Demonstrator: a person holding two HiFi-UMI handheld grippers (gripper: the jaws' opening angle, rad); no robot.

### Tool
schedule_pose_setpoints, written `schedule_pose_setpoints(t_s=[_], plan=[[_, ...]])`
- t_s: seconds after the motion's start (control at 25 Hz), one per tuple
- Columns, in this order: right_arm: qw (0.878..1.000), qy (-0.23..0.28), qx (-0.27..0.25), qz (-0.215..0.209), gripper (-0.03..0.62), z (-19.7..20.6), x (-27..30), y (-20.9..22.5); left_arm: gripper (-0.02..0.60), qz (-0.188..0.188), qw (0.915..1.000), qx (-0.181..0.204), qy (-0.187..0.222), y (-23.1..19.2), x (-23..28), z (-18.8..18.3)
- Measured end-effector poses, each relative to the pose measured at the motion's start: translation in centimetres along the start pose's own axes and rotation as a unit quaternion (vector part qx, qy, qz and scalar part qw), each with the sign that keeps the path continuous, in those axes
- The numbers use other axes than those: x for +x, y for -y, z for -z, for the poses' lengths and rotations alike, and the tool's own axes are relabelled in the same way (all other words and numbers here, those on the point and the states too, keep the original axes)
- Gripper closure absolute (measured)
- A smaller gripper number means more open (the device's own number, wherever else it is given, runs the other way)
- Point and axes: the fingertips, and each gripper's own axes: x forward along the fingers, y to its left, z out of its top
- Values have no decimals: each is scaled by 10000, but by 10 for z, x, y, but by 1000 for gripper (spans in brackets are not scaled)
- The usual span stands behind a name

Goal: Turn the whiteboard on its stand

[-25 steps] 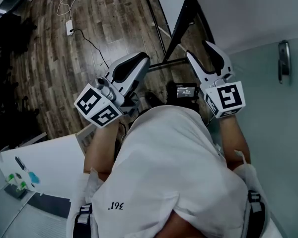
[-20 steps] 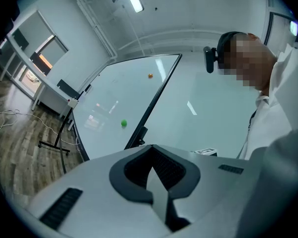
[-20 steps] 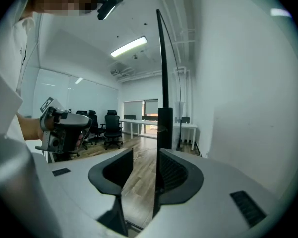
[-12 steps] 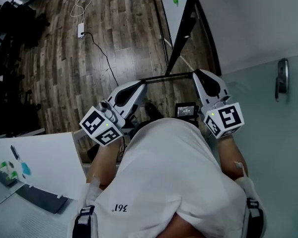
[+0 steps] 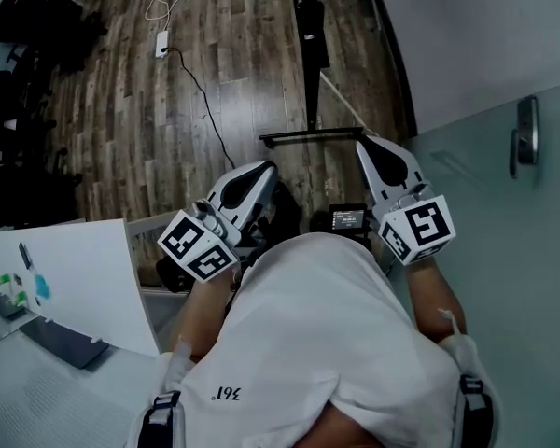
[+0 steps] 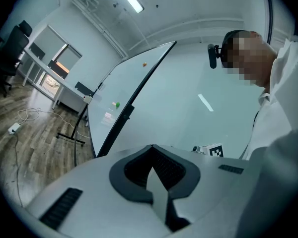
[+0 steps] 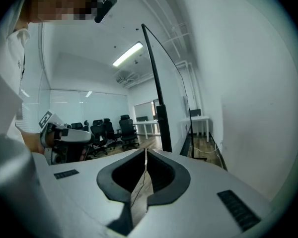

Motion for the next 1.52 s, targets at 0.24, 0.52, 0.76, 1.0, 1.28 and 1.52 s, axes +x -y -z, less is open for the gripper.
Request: schedule_pose_setpoints(t_s=[0.24,0.52,0.76,1.0,1.28,1.52], plan=[[9998,15,22,-189,560,7,-17,-12,574,-220,9997,61,49,16,-17,12],[9999,79,66,-77,568,1,-20,-23,574,-194,9997,95,62,16,-36,4],[10000,-11,70,47,568,5,-12,-42,574,-103,9999,21,-18,4,-52,1],[9997,-101,105,217,568,12,-11,-46,574,92,9998,-40,-141,1,-54,6],[9995,-106,6,282,568,7,-10,-52,574,228,9995,-98,-205,2,-57,7],[9994,-77,-151,299,568,2,-8,-51,574,256,9994,-84,-214,2,-57,3]])
